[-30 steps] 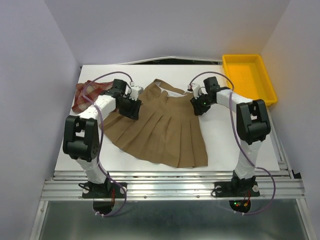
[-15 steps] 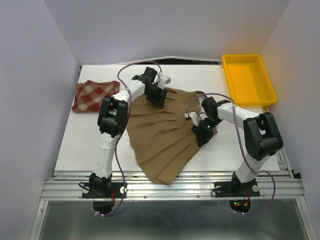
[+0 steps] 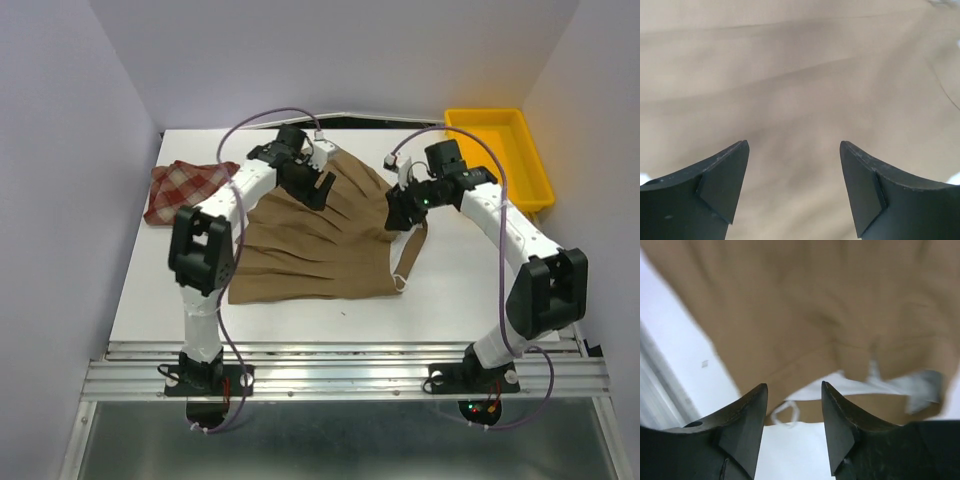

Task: Fold and stack the skirts
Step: Flatten the skirt out

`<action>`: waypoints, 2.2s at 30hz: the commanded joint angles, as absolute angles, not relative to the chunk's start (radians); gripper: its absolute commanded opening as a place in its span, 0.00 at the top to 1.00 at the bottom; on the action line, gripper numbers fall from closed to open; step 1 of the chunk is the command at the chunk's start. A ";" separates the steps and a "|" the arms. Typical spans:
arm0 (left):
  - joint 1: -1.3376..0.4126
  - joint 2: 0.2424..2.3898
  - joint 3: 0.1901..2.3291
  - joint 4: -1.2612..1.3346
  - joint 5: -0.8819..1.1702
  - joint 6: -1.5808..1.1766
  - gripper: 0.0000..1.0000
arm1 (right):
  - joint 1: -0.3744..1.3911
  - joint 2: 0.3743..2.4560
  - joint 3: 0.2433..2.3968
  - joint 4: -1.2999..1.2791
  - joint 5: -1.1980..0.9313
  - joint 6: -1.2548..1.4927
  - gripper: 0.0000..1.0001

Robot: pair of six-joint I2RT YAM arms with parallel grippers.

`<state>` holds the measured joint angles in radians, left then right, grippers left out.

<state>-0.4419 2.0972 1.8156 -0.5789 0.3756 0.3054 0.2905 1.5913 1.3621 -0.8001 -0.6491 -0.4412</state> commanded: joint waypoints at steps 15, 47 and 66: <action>-0.439 1.859 1.213 -0.551 0.348 0.302 0.27 | 0.242 1.882 1.497 -0.608 -0.091 -0.745 0.37; -0.693 1.664 1.453 -0.457 0.006 0.275 0.14 | 0.224 1.531 1.232 -0.531 -0.068 -0.388 0.41; -0.960 1.841 1.393 -0.331 -0.203 0.163 0.13 | 0.196 1.738 1.144 -0.218 0.034 -0.377 0.58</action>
